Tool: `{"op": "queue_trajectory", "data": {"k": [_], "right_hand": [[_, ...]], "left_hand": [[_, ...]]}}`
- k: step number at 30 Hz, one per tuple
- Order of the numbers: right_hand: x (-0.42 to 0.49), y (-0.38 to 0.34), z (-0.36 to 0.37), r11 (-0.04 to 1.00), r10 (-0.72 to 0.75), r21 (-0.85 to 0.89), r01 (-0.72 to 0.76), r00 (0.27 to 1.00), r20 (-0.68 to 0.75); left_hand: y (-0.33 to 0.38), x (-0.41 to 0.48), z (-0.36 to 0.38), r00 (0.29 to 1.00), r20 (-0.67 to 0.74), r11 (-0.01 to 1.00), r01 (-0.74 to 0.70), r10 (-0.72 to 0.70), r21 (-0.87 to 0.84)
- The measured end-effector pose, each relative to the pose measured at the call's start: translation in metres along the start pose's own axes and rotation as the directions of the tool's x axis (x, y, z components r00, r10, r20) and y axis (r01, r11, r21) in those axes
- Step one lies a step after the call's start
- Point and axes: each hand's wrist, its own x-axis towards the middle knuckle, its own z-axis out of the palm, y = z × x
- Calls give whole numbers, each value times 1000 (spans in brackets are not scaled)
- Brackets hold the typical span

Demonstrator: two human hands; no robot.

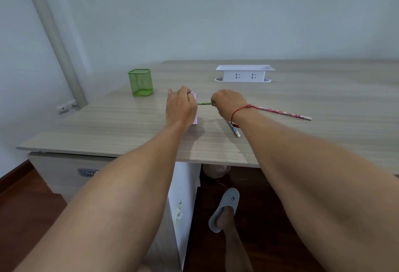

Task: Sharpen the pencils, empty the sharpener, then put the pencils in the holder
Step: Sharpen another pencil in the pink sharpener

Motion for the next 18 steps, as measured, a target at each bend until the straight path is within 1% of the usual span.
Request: {"op": "queue_trajectory", "data": {"k": [3, 5, 7, 8, 9, 11, 12, 13, 15, 16, 18], "right_hand": [[-4, -3, -2, 1000, 7, -18, -7, 1000, -1], [-6, -4, -4, 999, 14, -36, -14, 1000, -3], [-7, -11, -8, 999, 18, -34, -18, 1000, -9], [-7, -16, -9, 1000, 14, -12, -15, 1000, -17], [-6, -22, -11, 1000, 2, 25, -1, 1000, -26], [-2, -33, -14, 990, -56, 131, 58, 998, -21], [0, -38, -14, 977, -97, 190, 96, 995, -2], [3, -43, -15, 962, -136, 240, 128, 990, 19], [9, -49, -13, 941, -193, 295, 168, 980, 57], [11, -51, -13, 940, -212, 290, 181, 974, 79], [15, -54, -15, 950, -227, 246, 191, 966, 126]], "left_hand": [[4, -2, -4, 999, 34, 1000, -2, 2, 18], [2, 0, -8, 995, 91, 999, -32, 31, 11], [-6, 2, -16, 987, 158, 999, -33, 38, -35], [-11, 2, -21, 987, 160, 997, -25, 35, -69], [-15, 2, -25, 991, 133, 995, -9, 23, -103], [-25, 1, -33, 997, 63, 988, 55, -47, -142], [-31, 0, -35, 992, 74, 985, 107, -97, -134], [-38, 0, -37, 984, 117, 984, 144, -132, -102], [-49, -4, -38, 947, 263, 982, 187, -184, 17], [-54, -5, -39, 926, 320, 980, 189, -199, 63], [-59, -6, -40, 906, 378, 981, 161, -190, 108]]}}
